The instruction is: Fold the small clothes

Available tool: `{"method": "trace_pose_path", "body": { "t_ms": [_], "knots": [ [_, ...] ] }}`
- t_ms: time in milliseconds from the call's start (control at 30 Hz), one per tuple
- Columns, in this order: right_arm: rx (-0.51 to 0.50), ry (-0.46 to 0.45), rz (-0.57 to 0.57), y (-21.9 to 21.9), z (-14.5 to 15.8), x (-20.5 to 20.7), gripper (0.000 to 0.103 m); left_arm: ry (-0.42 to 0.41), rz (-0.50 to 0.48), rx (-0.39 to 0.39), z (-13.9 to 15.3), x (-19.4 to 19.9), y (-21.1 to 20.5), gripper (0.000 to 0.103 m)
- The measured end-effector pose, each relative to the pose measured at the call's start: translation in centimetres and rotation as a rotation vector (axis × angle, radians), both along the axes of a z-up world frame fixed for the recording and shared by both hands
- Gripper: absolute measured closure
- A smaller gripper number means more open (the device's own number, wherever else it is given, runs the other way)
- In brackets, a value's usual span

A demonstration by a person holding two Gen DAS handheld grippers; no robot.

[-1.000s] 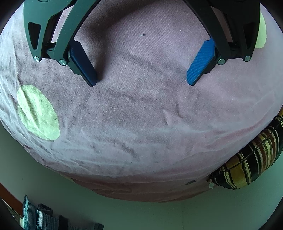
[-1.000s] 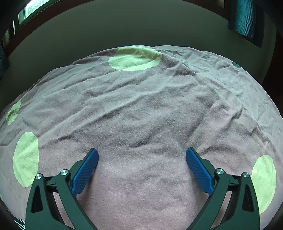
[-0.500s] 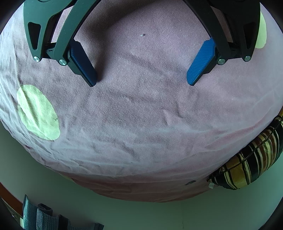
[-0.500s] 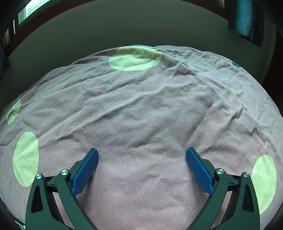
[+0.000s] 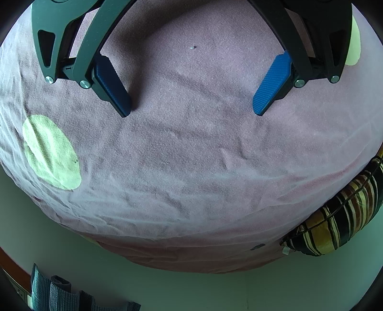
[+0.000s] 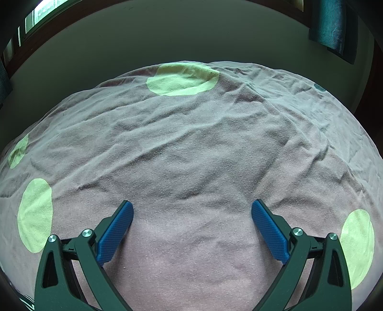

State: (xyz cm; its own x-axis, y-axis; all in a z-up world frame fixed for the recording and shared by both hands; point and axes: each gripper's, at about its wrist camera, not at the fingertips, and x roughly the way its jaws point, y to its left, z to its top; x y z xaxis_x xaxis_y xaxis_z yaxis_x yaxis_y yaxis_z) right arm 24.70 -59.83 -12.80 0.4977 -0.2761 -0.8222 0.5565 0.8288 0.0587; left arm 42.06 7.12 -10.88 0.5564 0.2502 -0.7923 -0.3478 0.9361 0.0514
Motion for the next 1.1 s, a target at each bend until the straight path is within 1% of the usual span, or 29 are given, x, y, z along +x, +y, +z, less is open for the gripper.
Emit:
{"method": "trace_pose_path", "body": {
  "t_ms": [100, 200, 800, 900, 1100],
  "knots": [
    [-0.001, 0.000, 0.000, 0.04, -0.02, 0.00, 0.004, 0.000, 0.000, 0.001, -0.48, -0.22, -0.09, 0.002],
    [0.002, -0.001, 0.001, -0.05, 0.00, 0.05, 0.004, 0.001, 0.000, 0.001, -0.01, 0.11, 0.01, 0.002],
    [0.002, 0.000, 0.004, -0.04, 0.11, 0.04, 0.004, -0.002, 0.000, 0.000, -0.17, 0.09, 0.05, 0.002],
    [-0.002, -0.005, 0.004, 0.04, 0.06, -0.09, 0.004, -0.006, 0.000, 0.000, -0.67, -0.18, -0.02, 0.002],
    [0.000, -0.003, 0.006, 0.10, -0.05, -0.06, 0.004, 0.002, 0.000, 0.002, 0.11, -0.04, -0.02, 0.002]
  ]
}}
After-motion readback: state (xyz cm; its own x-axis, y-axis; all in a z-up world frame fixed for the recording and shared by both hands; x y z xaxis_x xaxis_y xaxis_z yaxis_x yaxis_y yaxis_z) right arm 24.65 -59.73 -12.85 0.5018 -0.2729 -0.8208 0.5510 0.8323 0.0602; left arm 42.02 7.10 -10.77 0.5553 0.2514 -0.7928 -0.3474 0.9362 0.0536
